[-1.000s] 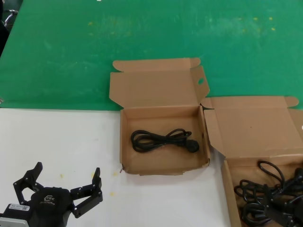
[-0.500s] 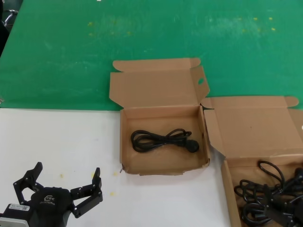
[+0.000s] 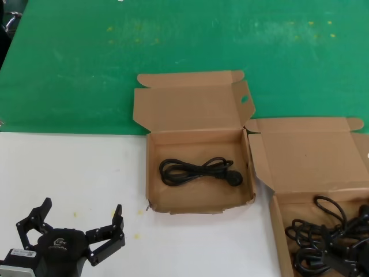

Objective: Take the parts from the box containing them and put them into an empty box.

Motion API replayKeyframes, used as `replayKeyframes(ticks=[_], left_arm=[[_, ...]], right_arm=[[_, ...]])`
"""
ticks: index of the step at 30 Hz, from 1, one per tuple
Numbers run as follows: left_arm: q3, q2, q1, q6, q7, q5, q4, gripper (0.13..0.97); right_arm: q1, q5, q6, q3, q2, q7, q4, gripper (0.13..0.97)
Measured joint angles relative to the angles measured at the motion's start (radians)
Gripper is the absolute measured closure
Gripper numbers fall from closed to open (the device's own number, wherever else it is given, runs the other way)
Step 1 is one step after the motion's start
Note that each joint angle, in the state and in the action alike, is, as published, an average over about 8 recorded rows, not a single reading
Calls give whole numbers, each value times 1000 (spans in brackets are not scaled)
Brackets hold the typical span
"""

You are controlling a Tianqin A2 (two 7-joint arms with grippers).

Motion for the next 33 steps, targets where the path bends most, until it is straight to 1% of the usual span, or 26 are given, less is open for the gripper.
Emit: replayKeyframes(ticks=[33], left_arm=[[0, 0, 0, 0, 0, 0, 0, 132]], right_arm=[[0, 0, 0, 0, 0, 0, 0, 129]])
